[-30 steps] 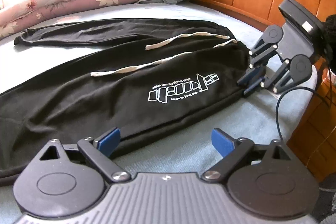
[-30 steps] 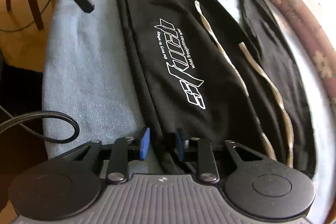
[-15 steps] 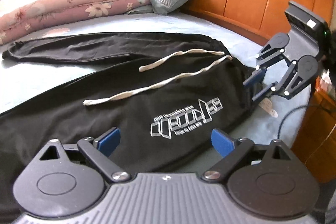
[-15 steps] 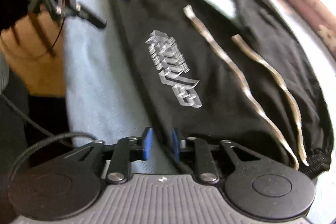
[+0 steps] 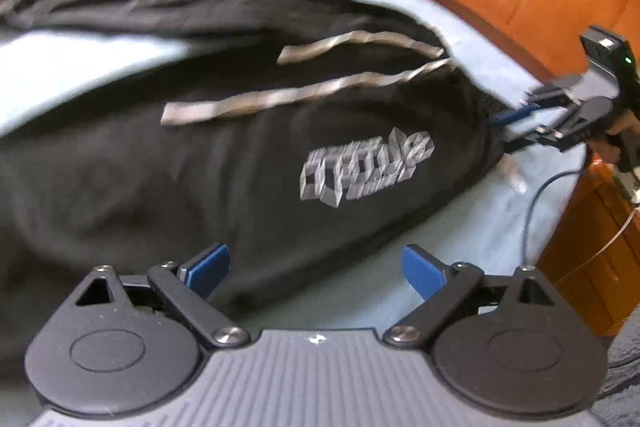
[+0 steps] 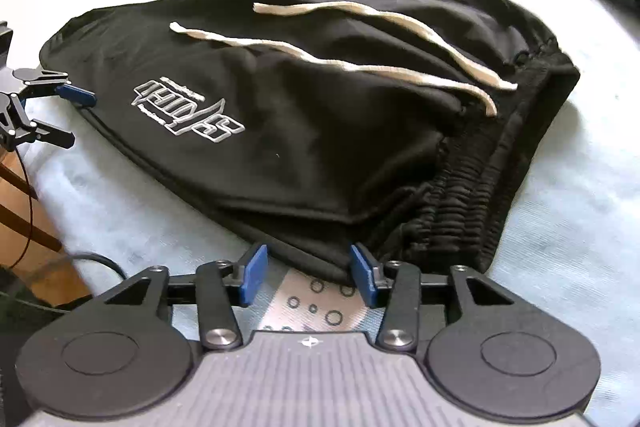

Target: Fold clothes

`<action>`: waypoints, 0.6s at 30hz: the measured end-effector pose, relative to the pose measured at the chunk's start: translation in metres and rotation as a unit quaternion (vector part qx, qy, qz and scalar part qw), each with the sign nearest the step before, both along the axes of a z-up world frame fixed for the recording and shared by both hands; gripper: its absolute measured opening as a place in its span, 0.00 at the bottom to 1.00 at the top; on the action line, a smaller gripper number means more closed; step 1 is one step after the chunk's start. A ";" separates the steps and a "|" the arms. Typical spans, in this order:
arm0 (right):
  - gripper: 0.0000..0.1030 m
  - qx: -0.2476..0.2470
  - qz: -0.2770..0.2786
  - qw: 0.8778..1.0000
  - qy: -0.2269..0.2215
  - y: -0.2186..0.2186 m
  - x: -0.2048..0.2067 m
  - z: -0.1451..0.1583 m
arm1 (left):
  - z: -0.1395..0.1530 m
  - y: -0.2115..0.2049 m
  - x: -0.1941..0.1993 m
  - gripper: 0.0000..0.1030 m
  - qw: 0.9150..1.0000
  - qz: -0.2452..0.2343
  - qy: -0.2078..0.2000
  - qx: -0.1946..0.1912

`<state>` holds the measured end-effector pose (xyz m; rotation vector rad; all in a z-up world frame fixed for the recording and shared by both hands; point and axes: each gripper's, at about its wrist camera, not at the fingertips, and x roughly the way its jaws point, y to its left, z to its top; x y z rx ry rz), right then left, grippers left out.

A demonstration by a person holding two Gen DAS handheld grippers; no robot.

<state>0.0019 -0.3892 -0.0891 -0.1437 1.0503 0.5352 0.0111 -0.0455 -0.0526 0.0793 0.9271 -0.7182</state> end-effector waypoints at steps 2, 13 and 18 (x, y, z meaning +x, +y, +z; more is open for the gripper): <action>0.66 0.013 -0.006 0.999 -0.028 0.010 0.010 0.014 | 0.008 -0.008 0.020 0.91 1.000 -0.015 -0.005 -0.017; 0.72 0.048 -0.112 0.992 0.029 0.025 0.045 -0.028 | -0.034 -0.004 0.056 0.91 0.988 -0.008 0.143 -0.052; 0.80 0.044 -0.132 0.989 0.045 0.031 0.035 -0.012 | -0.013 -0.003 0.072 0.91 0.990 -0.005 0.137 -0.025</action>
